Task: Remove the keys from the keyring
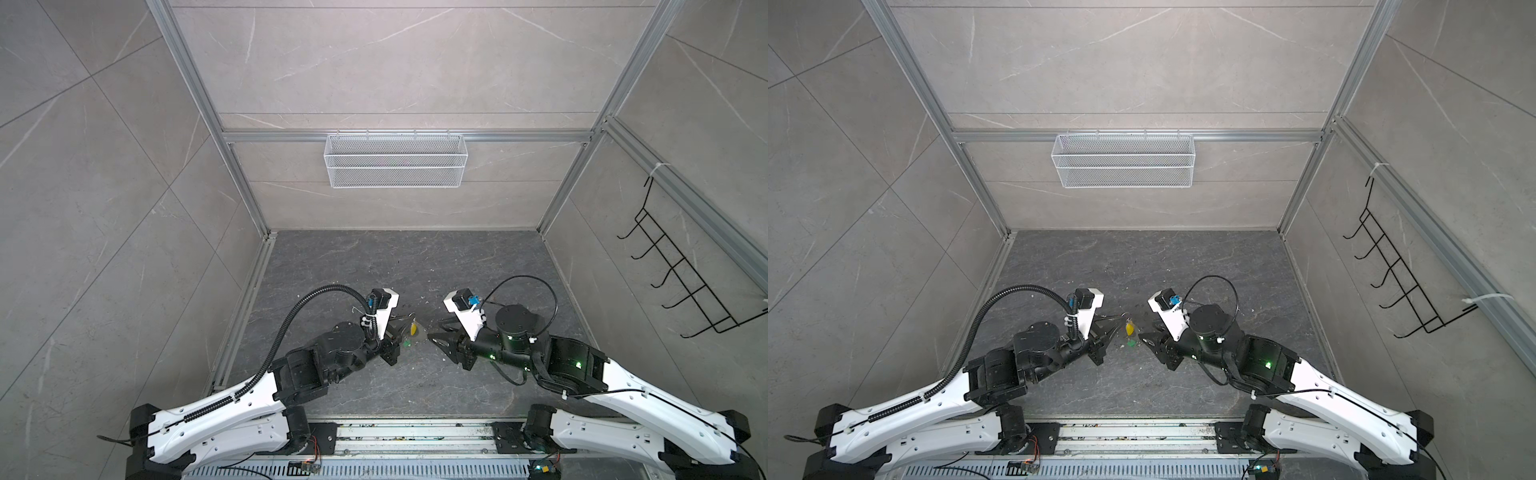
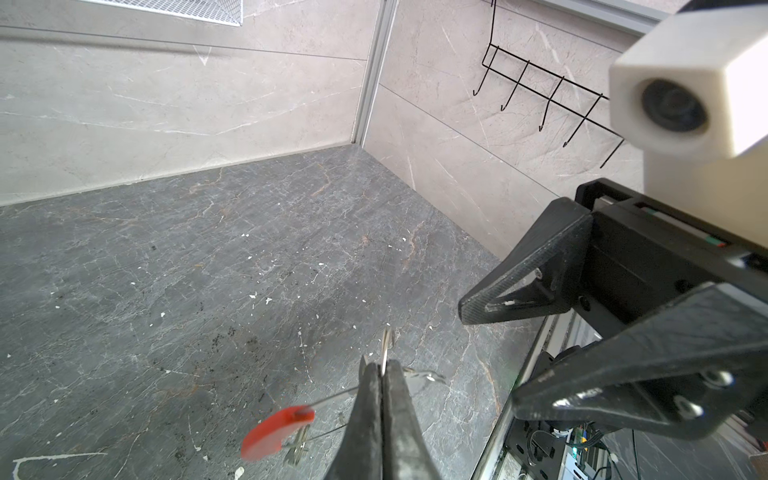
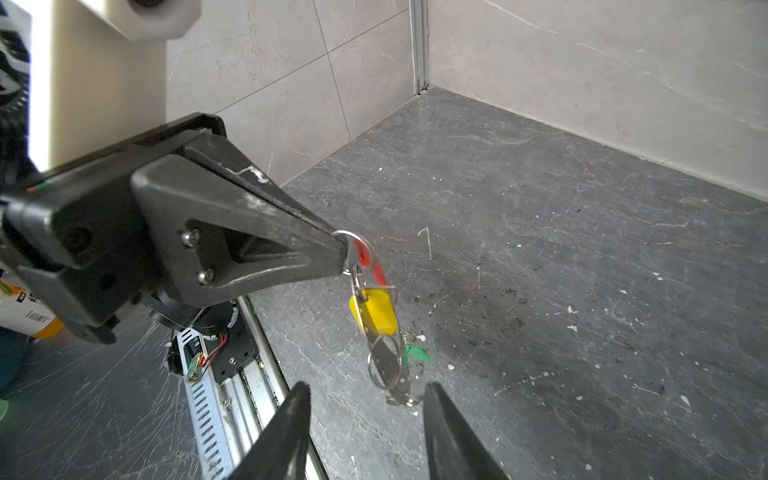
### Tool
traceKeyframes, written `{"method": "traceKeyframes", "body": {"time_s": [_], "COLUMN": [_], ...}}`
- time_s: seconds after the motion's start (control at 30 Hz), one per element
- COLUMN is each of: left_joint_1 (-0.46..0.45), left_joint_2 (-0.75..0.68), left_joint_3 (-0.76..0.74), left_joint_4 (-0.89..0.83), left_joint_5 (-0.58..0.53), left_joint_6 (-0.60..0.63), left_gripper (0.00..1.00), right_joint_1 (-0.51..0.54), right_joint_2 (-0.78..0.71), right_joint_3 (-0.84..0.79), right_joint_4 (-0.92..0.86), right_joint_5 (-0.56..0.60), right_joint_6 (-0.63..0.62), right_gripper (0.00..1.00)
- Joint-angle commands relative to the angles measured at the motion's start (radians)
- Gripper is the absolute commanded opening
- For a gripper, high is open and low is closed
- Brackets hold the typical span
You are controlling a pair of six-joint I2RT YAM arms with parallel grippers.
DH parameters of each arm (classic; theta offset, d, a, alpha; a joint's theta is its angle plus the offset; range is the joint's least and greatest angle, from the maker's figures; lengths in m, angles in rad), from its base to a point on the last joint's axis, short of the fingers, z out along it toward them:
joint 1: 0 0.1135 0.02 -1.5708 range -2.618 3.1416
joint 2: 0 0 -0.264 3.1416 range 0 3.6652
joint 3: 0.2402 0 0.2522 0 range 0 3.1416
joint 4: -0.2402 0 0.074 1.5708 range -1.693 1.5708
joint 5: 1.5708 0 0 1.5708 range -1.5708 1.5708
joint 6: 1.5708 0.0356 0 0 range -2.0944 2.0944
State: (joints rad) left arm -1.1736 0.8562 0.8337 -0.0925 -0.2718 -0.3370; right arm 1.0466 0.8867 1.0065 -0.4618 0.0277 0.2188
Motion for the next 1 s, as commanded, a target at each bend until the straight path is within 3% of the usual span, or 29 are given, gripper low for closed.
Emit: {"method": "traceKeyframes", "body": {"time_s": [0.0, 0.23, 0.47, 0.7, 0.97], "left_joint_1": [-0.003, -0.003, -0.003, -0.001, 0.007], "left_joint_2": [-0.029, -0.084, -0.170, -0.227, -0.211], "left_joint_3": [0.014, -0.049, -0.159, -0.200, -0.192], "left_joint_4": [0.078, 0.153, 0.317, 0.361, 0.362], "left_joint_5": [0.000, 0.081, 0.247, 0.255, 0.302], "left_joint_6": [0.030, 0.109, 0.199, 0.225, 0.209], "left_gripper": [0.00, 0.00, 0.00, 0.00, 0.00], "right_joint_1": [0.002, 0.001, 0.001, 0.003, 0.037], "right_joint_2": [-0.026, -0.072, -0.071, -0.044, -0.009], "right_joint_3": [-0.018, -0.042, -0.054, -0.053, -0.076], "right_joint_4": [0.034, 0.042, 0.052, 0.073, 0.137], "right_joint_5": [0.052, 0.086, 0.057, -0.119, -0.125], "right_joint_6": [0.017, 0.008, -0.007, -0.045, -0.029], "right_gripper": [0.47, 0.46, 0.45, 0.49, 0.50]}}
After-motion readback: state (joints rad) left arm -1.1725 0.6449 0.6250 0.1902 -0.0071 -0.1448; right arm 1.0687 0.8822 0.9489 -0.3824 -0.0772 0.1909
